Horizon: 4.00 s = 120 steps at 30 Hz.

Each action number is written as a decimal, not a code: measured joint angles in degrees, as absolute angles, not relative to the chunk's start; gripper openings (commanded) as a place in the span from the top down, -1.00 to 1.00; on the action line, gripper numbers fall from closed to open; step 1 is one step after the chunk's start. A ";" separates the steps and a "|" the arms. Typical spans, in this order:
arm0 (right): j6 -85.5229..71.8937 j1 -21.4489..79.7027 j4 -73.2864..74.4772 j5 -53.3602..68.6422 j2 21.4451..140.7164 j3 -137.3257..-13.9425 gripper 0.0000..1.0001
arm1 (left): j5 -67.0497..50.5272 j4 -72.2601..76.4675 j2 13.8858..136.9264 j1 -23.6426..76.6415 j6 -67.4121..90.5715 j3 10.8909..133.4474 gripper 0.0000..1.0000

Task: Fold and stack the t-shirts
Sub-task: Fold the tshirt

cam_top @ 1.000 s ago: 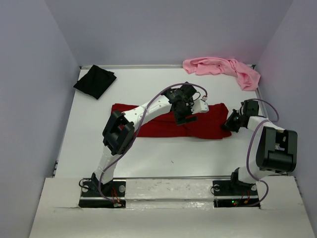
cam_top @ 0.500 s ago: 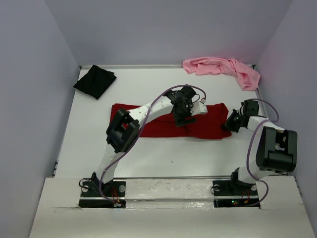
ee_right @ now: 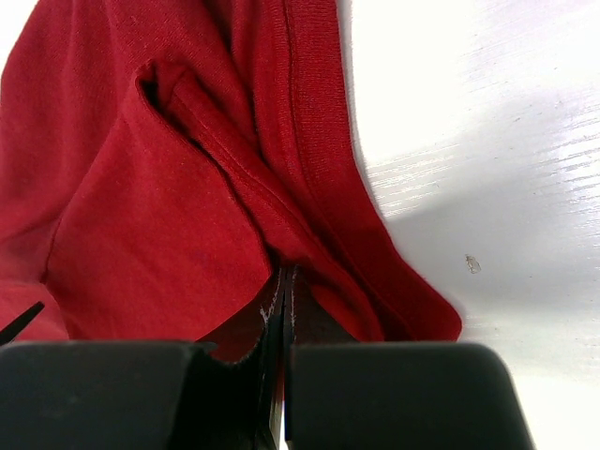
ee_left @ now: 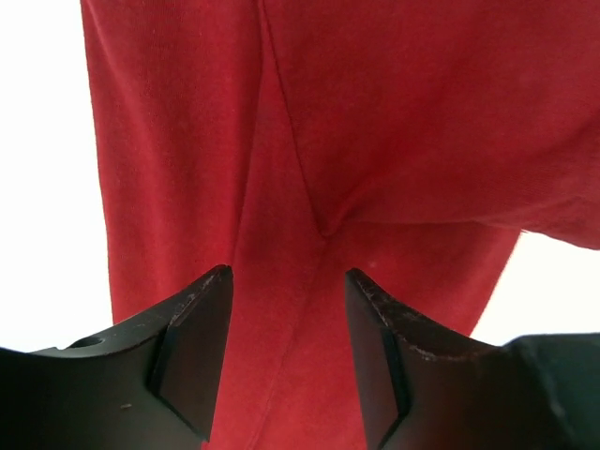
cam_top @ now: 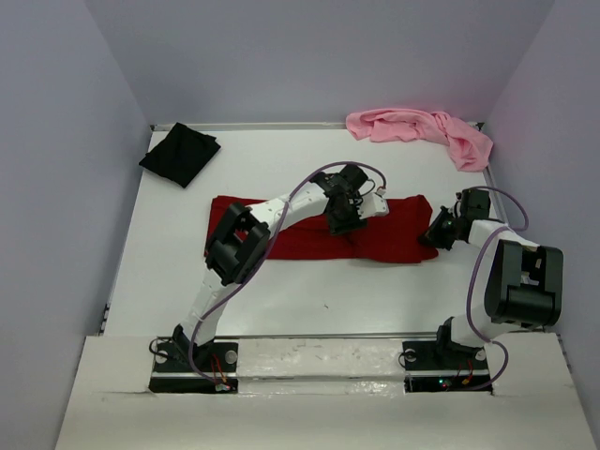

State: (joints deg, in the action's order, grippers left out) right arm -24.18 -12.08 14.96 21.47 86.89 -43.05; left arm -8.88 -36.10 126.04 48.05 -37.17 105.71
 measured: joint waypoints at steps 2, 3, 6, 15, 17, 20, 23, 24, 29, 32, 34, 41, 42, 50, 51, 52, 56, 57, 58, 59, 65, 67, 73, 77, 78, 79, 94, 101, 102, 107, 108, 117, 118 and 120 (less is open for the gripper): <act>-24.18 -12.08 14.96 21.47 86.89 -43.05 1.00 | -9.10 -35.94 126.80 47.72 -37.15 105.78 -0.22; -24.18 -12.08 14.96 21.47 86.89 -43.05 1.00 | -9.19 -35.97 127.00 47.66 -37.15 105.78 -0.22; -24.18 -12.08 14.96 21.47 86.87 -43.05 1.00 | -9.39 -35.73 127.83 47.16 -37.15 105.78 -0.33; -24.18 -12.08 14.96 21.47 86.87 -43.05 1.00 | -10.55 -34.65 128.09 46.41 -37.26 105.78 -0.23; -24.16 -12.08 14.96 21.47 86.87 -43.05 1.00 | -10.57 -34.30 128.11 46.33 -37.26 105.78 -0.02; -24.16 -12.08 14.96 21.45 86.87 -43.05 1.00 | -10.70 -33.82 128.11 46.26 -37.19 105.78 0.21; -24.18 -12.08 14.96 21.45 86.87 -43.05 1.00 | -10.81 -33.54 128.11 46.26 -37.19 105.78 0.28; -24.16 -12.08 14.96 21.45 86.87 -43.05 1.00 | -10.85 -33.54 128.14 46.26 -37.23 105.78 0.30; -24.18 -12.08 14.96 21.45 86.87 -43.05 1.00 | -11.40 -33.56 128.57 46.26 -37.26 105.78 0.80; -24.16 -12.08 14.96 21.45 86.87 -43.05 1.00 | -11.81 -33.65 128.73 46.26 -37.52 105.78 1.00; -24.16 -12.08 14.96 21.45 86.87 -43.05 1.00 | -11.81 -33.65 128.73 46.26 -37.47 105.78 1.00; -24.16 -12.08 14.96 21.45 86.87 -43.05 1.00 | -11.86 -33.56 128.73 45.98 -37.45 105.78 1.00; -24.16 -12.08 14.96 21.45 86.87 -43.05 1.00 | -11.86 -33.52 128.73 45.95 -37.45 105.78 1.00; -24.16 -12.08 14.96 21.45 86.87 -43.05 1.00 | -11.51 -33.69 128.73 45.15 -37.36 107.96 1.00; -24.18 -12.08 14.96 21.45 86.87 -43.05 1.00 | -11.46 -33.76 128.73 44.97 -37.32 108.29 1.00; -24.18 -12.08 14.96 21.45 86.87 -43.05 1.00 | -11.33 -33.93 128.73 44.84 -37.26 108.73 1.00; -24.16 -12.08 14.96 21.45 86.87 -43.05 1.00 | -10.92 -34.39 128.77 44.31 -37.21 110.63 1.00; -24.16 -12.08 14.96 21.45 86.87 -43.05 1.00 | -10.87 -34.65 128.92 44.18 -37.21 111.53 1.00; -24.16 -12.08 14.96 21.45 86.87 -43.05 1.00 | -10.79 -34.72 129.12 44.12 -37.21 112.29 1.00; -24.16 -12.08 14.96 21.45 86.87 -43.05 1.00 | -10.68 -34.79 129.34 44.10 -37.21 113.01 1.00; -24.16 -12.08 14.96 21.45 86.87 -43.05 1.00 | -10.15 -35.83 131.92 43.77 -37.26 117.21 1.00; -24.16 -12.08 14.98 21.43 86.87 -43.05 1.00 | -9.98 -36.38 133.27 43.77 -37.30 118.83 1.00; -24.14 -12.08 14.98 21.43 86.87 -43.05 1.00 | -9.80 -37.36 135.55 43.77 -37.89 120.18 1.00; -24.14 -12.08 14.98 21.43 86.87 -43.05 1.00 | -9.69 -37.45 136.46 43.77 -38.33 120.16 1.00; -24.14 -12.08 14.98 21.43 86.87 -43.05 1.00 | -9.65 -37.43 136.79 43.77 -38.41 120.18 1.00; -24.14 -12.08 14.98 21.45 86.87 -43.05 1.00 | -9.58 -37.43 137.14 43.77 -38.52 120.18 1.00; -24.10 -12.08 14.98 21.43 86.87 -43.05 1.00 | -8.43 -35.70 138.26 43.38 -38.59 120.16 1.00; -23.94 -12.08 14.98 21.43 86.87 -43.05 1.00 | -7.90 -35.31 138.26 42.87 -38.57 120.16 1.00; -23.94 -12.08 14.98 21.43 86.87 -43.05 1.00 | -7.90 -35.31 138.26 42.72 -38.54 120.16 1.00; -23.90 -12.08 14.98 21.43 86.87 -43.05 1.00 | -7.86 -35.11 138.26 41.60 -38.57 120.27 1.00; -23.90 -12.08 14.98 21.45 86.87 -43.05 1.00 | -7.86 -35.11 138.26 41.45 -38.54 120.46 1.00; -23.94 -11.22 14.98 23.66 85.54 -43.03 1.00 | -8.08 -35.11 138.26 41.12 -38.57 121.43 1.00; -23.97 -10.96 14.98 23.88 85.19 -43.03 1.00 | -8.12 -35.11 138.26 41.12 -38.57 121.43 1.00; -24.01 -8.12 14.96 25.06 81.14 -43.03 0.99 | -8.12 -35.14 138.28 41.12 -38.57 121.43 1.00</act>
